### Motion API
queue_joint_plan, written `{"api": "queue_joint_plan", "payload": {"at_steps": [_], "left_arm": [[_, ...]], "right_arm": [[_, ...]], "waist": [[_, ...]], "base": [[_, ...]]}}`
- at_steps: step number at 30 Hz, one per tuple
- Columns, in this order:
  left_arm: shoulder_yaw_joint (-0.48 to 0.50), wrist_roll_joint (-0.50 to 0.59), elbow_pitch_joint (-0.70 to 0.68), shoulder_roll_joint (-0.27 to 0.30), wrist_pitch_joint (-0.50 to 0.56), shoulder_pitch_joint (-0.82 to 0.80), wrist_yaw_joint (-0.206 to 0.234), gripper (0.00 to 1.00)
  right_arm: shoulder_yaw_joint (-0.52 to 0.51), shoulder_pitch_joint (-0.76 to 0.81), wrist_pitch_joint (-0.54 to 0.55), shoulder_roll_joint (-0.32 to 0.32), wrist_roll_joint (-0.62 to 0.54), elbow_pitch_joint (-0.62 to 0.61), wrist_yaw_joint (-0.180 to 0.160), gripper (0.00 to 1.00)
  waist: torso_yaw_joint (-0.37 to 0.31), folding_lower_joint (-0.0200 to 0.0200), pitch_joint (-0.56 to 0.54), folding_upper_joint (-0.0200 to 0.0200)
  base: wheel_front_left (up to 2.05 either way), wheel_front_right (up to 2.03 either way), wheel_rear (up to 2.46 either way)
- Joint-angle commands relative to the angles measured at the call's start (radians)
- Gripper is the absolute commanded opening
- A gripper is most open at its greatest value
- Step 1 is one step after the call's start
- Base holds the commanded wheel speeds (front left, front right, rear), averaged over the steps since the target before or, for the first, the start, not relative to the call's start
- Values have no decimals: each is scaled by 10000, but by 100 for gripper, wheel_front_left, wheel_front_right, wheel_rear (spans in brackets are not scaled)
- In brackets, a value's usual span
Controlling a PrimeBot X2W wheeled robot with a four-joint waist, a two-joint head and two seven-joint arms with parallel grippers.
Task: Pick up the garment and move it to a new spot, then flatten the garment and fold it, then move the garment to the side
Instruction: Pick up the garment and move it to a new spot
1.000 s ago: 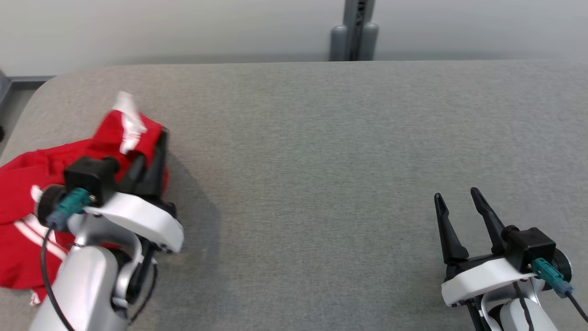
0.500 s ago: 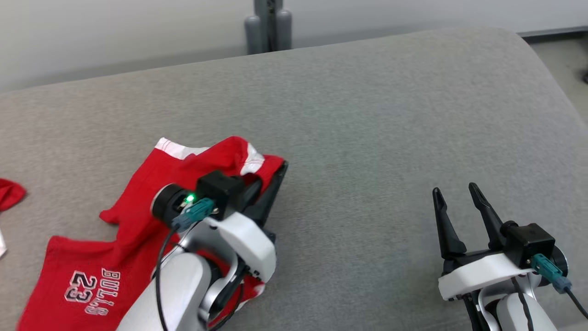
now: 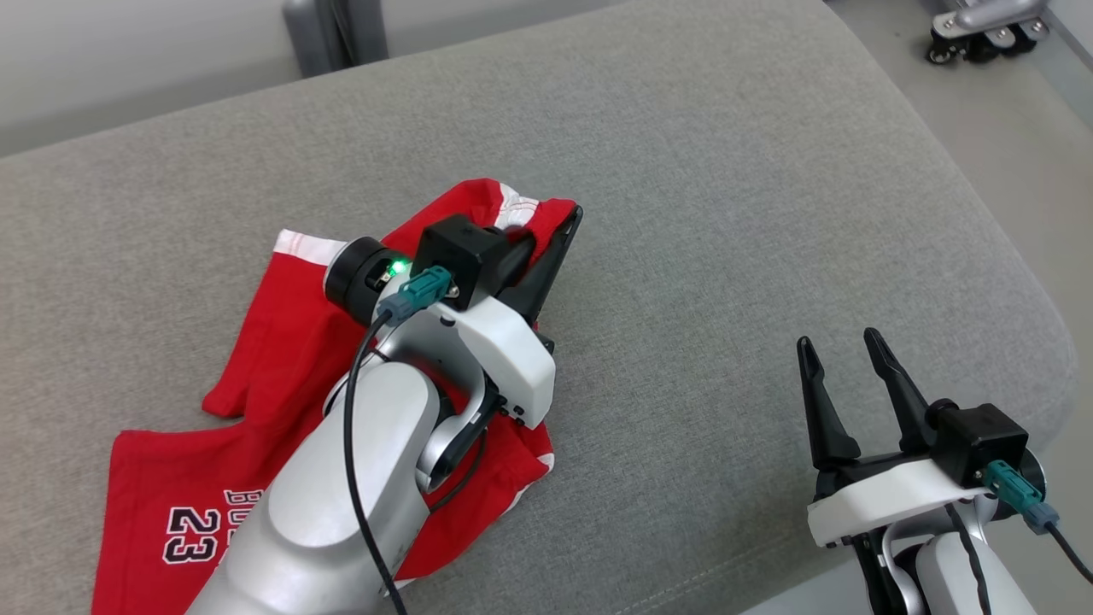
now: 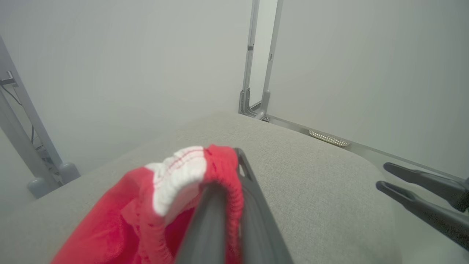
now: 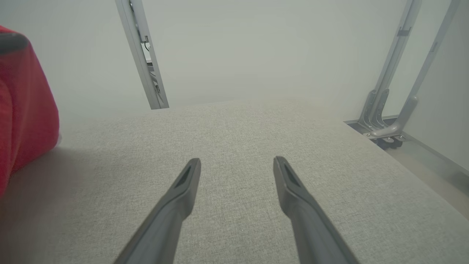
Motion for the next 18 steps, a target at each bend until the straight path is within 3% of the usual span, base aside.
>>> {"api": "queue_joint_plan", "payload": {"at_steps": [1, 5, 6, 7, 12, 18], "left_arm": [[-64, -146, 330, -22, -16, -253, -86, 0], [-405, -372, 1130, -130, -211, -610, -228, 0], [-525, -422, 1370, -139, -202, -687, -249, 44], [-696, -476, 1559, -152, -184, -741, -295, 100], [-1467, -716, 1921, -206, -585, -1070, -430, 100], [-2577, -1255, 1620, -162, 99, -1033, -514, 100]], "right_arm": [[8, -109, -103, -20, 105, 15, 23, 100], [32, -121, -107, -23, 224, -74, 23, 100], [38, -141, -106, -22, 235, -98, 23, 100], [26, -166, -99, -22, 238, -109, 22, 100], [-44, -273, -100, -24, 320, -122, 23, 100], [-187, -288, -99, -30, 219, -69, 23, 100]], "waist": [[-229, 0, 242, 0], [-287, 0, 412, 0], [-282, 0, 453, 0], [-269, 0, 489, 0], [-82, 0, 569, 0], [477, 0, 358, 0]], "base": [[0, 0, 0], [0, 0, 0], [0, 0, 0], [0, 0, 0], [0, 0, 0], [0, 0, 0]]}}
